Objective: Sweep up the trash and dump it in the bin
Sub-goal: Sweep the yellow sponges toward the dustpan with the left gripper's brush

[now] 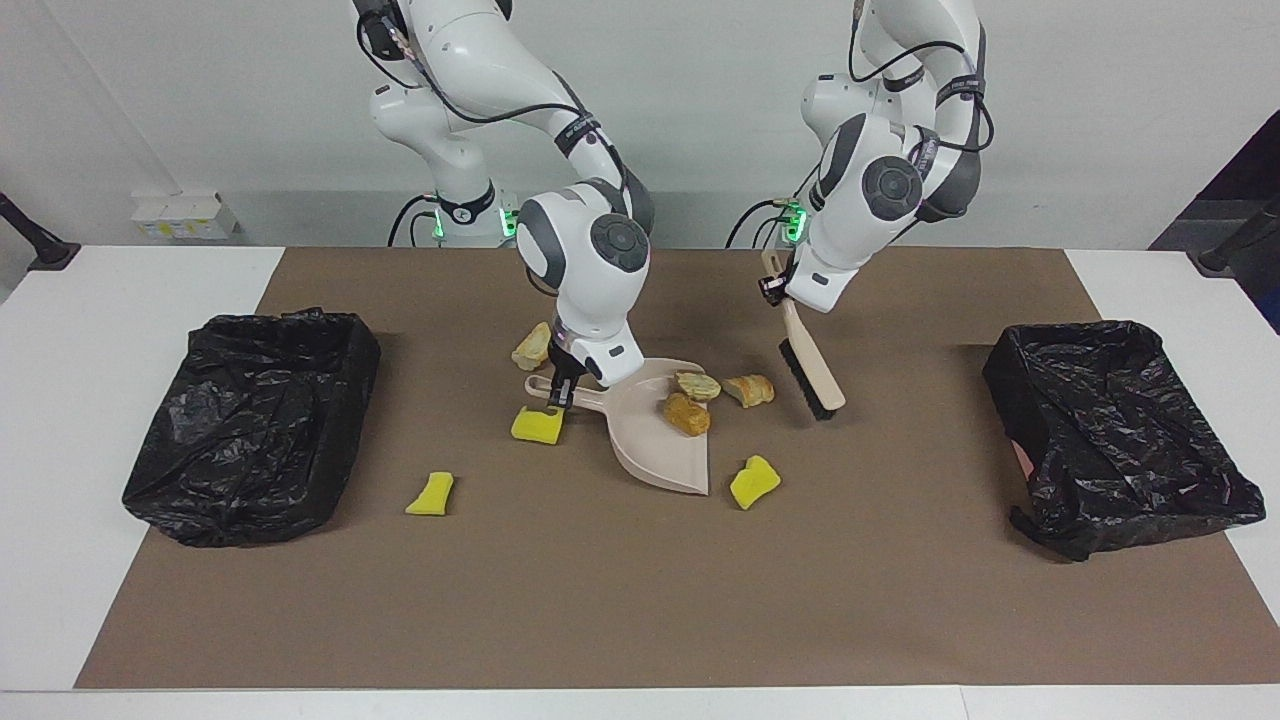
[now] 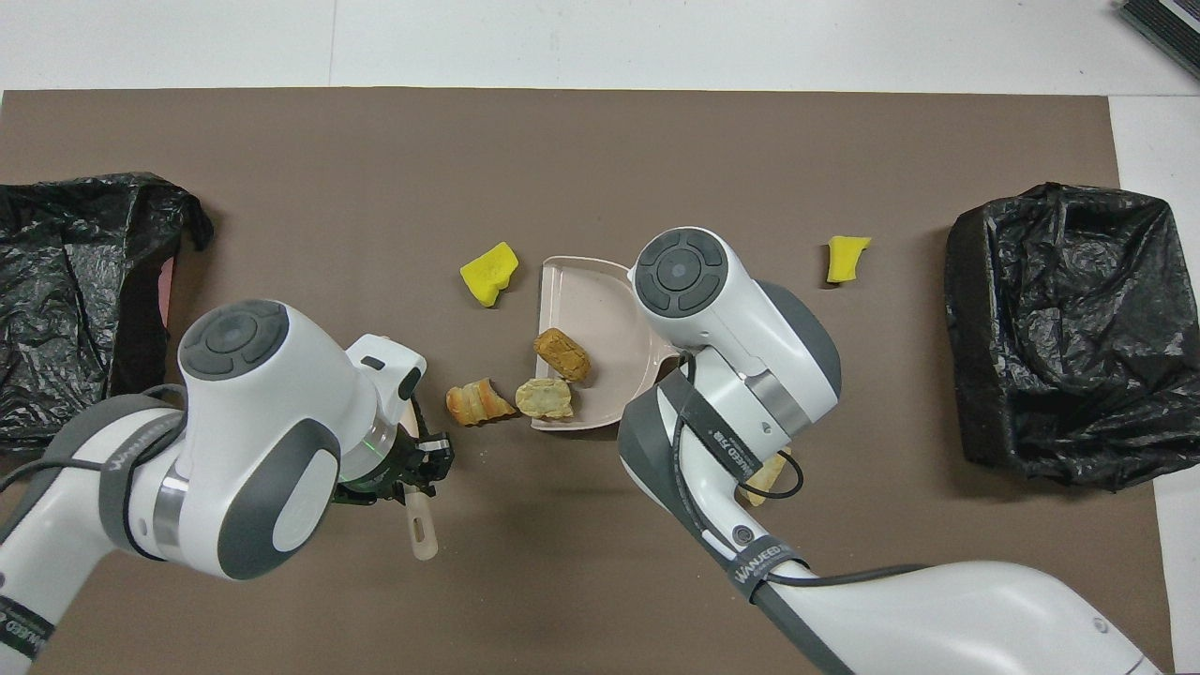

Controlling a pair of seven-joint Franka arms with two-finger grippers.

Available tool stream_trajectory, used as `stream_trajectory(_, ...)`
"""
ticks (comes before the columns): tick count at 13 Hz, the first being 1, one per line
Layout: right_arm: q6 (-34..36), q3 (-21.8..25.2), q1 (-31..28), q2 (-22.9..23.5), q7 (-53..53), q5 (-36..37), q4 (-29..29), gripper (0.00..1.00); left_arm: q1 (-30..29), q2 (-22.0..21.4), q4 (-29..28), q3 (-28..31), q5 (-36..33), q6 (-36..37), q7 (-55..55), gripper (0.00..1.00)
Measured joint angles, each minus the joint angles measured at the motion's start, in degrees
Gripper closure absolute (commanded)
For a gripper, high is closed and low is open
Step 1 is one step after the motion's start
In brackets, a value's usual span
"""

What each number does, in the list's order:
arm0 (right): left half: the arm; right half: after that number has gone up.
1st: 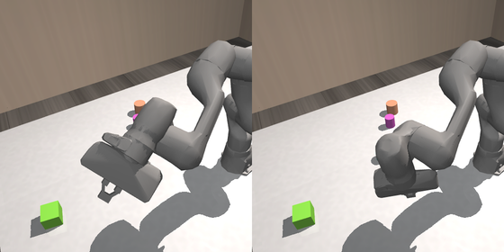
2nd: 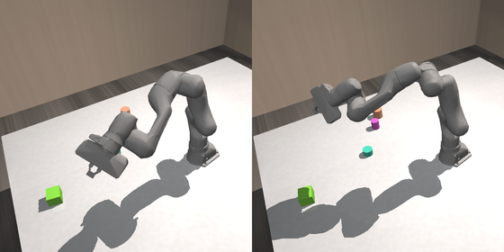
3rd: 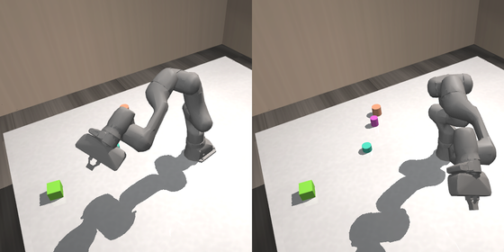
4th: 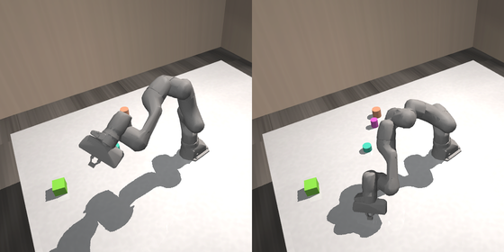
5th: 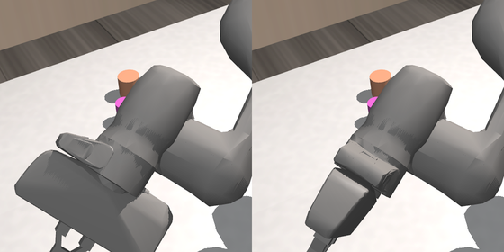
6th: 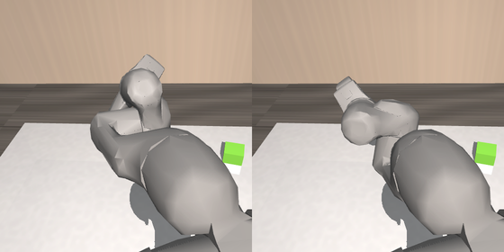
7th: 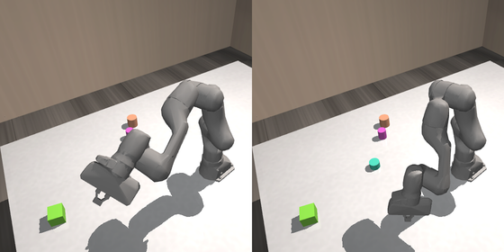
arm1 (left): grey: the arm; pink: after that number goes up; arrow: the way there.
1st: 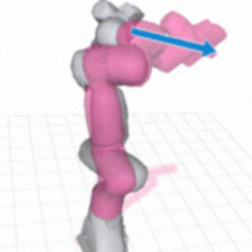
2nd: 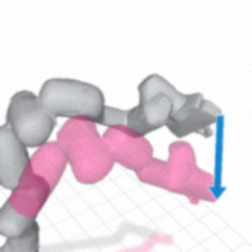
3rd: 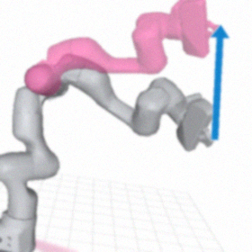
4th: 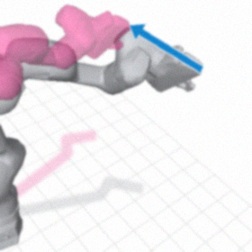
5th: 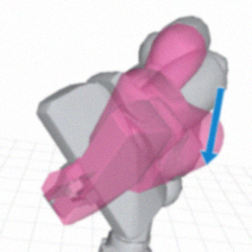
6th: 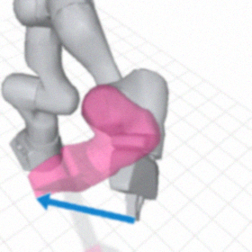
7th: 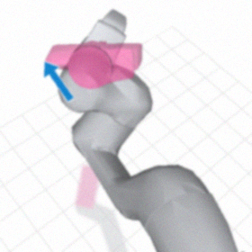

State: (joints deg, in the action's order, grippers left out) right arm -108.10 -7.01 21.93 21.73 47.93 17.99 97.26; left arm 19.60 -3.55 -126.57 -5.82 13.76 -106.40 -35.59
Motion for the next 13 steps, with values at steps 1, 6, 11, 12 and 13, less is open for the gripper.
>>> stream_trajectory(1,0.0,0.0,0.0,0.0,0.0,0.0,0.0,1.0,0.9,-0.2,-1.6,-0.3,0.0,-2.1,-1.0,1.0)
stream_trajectory(6,0.0,0.0,0.0,0.0,0.0,0.0,0.0,1.0,7.5,1.0,-3.4,-1.0,2.8,-11.4,-3.7,1.0)
stream_trajectory(11,0.0,0.0,0.0,0.0,0.0,0.0,0.0,1.0,12.6,2.7,1.2,-1.2,5.7,-14.7,-3.7,1.0)
stream_trajectory(12,0.0,0.0,0.0,0.0,0.0,0.0,0.0,1.0,13.0,3.3,2.4,-1.2,5.7,-14.5,-3.7,1.0)
stream_trajectory(13,0.0,0.0,0.0,0.0,0.0,0.0,0.0,1.0,13.1,3.7,3.2,-1.2,5.7,-14.2,-3.1,1.0)
